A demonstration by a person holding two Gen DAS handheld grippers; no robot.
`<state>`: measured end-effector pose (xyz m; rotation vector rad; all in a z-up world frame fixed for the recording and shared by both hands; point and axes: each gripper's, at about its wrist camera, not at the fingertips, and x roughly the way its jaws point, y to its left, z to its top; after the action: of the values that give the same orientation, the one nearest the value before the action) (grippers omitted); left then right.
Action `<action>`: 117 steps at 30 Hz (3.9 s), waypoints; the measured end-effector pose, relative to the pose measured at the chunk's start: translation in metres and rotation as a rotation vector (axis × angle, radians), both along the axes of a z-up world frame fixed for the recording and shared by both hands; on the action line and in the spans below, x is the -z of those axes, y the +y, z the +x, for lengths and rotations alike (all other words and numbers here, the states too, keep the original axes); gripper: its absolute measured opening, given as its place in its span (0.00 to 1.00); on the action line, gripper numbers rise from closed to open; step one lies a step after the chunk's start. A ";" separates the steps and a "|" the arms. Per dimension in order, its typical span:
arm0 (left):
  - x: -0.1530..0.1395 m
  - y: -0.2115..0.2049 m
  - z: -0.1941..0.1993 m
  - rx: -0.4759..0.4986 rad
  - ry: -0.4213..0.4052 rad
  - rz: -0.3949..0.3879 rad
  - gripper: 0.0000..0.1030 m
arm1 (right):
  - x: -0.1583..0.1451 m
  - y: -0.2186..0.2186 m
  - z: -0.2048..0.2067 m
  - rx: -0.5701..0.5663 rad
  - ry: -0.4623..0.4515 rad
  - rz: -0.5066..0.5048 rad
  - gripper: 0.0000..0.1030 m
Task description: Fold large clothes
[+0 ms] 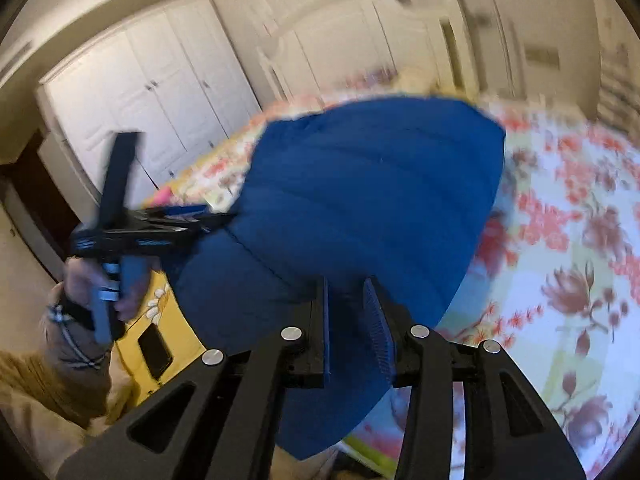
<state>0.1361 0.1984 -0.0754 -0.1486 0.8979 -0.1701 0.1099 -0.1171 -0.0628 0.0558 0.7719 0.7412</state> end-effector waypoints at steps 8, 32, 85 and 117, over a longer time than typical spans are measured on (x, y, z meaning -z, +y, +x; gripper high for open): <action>0.010 0.034 -0.003 0.041 0.077 -0.147 0.98 | 0.019 -0.046 0.027 0.057 0.276 0.287 0.41; 0.022 0.061 -0.004 0.014 0.034 -0.288 0.98 | 0.064 -0.074 0.022 0.021 0.507 0.498 0.42; 0.015 -0.053 0.090 0.100 -0.043 -0.401 0.27 | -0.020 -0.020 0.053 0.108 -0.168 0.018 0.61; -0.160 -0.232 0.002 -0.061 -0.588 0.293 0.98 | -0.118 -0.104 0.036 0.609 -0.271 -0.314 0.96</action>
<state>0.1379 -0.0334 0.0850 0.1438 0.3240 -0.0187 0.1460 -0.2208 0.0554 -0.0903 0.5582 0.0419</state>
